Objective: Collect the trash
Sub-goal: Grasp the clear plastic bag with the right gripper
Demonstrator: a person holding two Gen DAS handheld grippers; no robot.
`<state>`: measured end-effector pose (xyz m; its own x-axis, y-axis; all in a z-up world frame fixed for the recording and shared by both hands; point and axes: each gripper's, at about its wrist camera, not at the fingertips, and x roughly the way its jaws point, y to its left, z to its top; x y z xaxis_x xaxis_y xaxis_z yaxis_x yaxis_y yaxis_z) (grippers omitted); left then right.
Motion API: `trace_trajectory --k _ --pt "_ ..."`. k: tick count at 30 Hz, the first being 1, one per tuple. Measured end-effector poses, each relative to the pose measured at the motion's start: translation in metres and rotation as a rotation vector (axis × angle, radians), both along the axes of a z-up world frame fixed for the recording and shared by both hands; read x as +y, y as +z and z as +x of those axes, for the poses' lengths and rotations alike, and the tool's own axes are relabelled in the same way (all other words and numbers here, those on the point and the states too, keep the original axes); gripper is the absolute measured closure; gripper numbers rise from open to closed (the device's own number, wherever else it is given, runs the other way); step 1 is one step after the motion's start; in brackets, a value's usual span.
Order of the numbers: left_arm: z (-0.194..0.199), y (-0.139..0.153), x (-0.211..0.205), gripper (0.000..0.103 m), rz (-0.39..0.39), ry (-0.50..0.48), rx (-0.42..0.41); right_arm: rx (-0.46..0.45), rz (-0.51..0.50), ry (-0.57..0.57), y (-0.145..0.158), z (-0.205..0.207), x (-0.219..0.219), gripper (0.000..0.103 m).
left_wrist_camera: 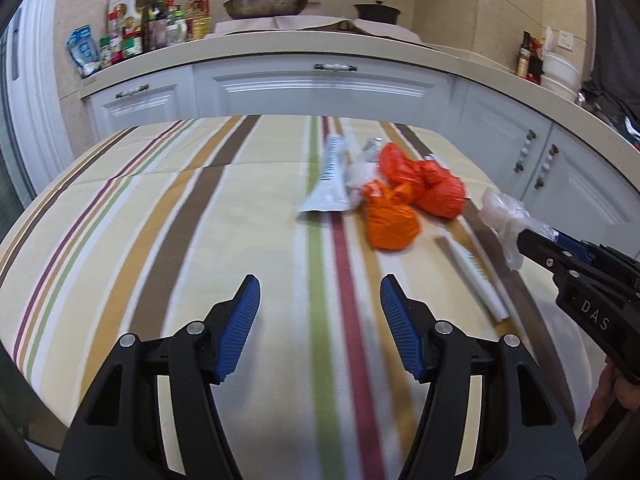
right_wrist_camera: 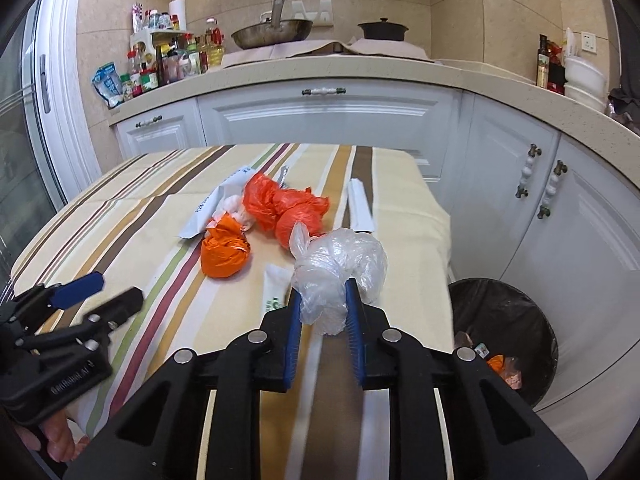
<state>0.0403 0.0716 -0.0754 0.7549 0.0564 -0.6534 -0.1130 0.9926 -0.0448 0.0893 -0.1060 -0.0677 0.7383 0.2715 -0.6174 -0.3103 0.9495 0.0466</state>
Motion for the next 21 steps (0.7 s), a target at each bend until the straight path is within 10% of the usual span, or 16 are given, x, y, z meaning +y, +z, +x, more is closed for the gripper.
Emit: trace_trajectory --k 18,21 --pt "0.027 -0.014 -0.093 0.042 0.014 -0.124 0.047 -0.063 0.051 -0.069 0.007 -0.016 -0.060 0.082" --pt "0.032 -0.018 -0.097 0.056 0.006 -0.133 0.067 -0.062 0.060 -0.070 0.005 -0.016 -0.063 0.082"
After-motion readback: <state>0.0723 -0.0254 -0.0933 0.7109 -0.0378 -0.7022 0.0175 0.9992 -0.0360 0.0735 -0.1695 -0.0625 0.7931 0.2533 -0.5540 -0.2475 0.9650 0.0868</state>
